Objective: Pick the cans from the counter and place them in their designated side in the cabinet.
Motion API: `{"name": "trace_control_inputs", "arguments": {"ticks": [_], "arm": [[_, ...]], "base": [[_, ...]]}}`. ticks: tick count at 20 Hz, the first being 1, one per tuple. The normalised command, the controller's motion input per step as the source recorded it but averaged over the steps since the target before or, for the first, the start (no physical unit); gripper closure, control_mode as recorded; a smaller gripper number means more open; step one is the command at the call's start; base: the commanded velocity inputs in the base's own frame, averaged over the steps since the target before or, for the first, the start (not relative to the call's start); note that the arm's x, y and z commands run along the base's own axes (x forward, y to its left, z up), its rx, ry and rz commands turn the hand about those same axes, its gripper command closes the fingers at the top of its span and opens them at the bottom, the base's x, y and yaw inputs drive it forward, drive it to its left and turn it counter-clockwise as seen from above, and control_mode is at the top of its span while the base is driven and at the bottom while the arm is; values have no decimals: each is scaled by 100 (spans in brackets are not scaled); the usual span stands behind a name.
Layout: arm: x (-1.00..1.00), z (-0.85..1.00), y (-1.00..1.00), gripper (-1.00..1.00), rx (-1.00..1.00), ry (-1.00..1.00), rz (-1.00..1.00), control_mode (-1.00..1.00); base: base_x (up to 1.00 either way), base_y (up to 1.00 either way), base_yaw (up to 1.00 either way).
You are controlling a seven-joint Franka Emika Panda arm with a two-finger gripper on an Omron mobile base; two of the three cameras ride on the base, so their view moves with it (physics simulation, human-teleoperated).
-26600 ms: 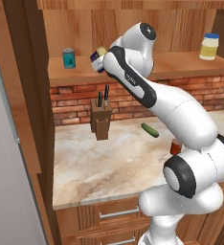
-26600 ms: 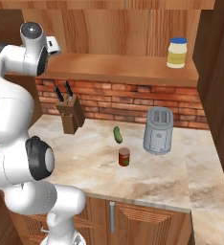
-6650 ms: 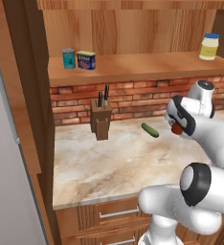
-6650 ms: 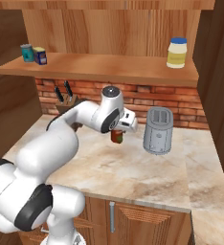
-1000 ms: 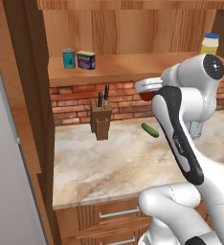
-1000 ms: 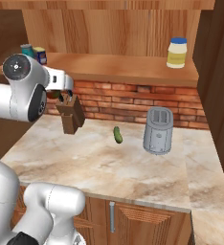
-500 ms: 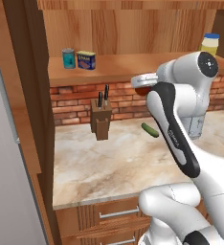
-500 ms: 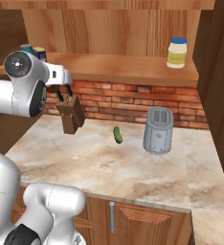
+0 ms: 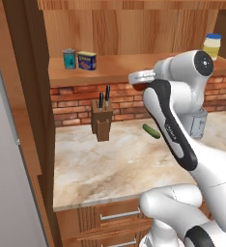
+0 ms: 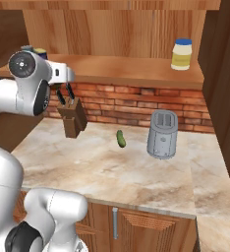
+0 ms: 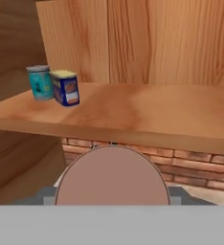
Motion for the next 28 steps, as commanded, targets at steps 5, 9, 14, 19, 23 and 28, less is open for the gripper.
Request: {"name": "trace_control_inputs", "arguments": {"ticks": [5, 9, 14, 19, 23, 28], "arm": [[26, 2, 8, 100, 0, -2, 1, -100], [26, 2, 8, 100, 0, 0, 1, -100], [27, 3, 10, 100, 0, 0, 1, -100], [29, 5, 12, 100, 0, 0, 1, -100], [30, 2, 9, 100, 0, -1, 2, -100], [30, 0, 7, 100, 0, -2, 2, -100]], "base": [[0, 0, 0], [0, 0, 0], [0, 0, 0], [0, 0, 0], [0, 0, 0], [0, 0, 0]]}}
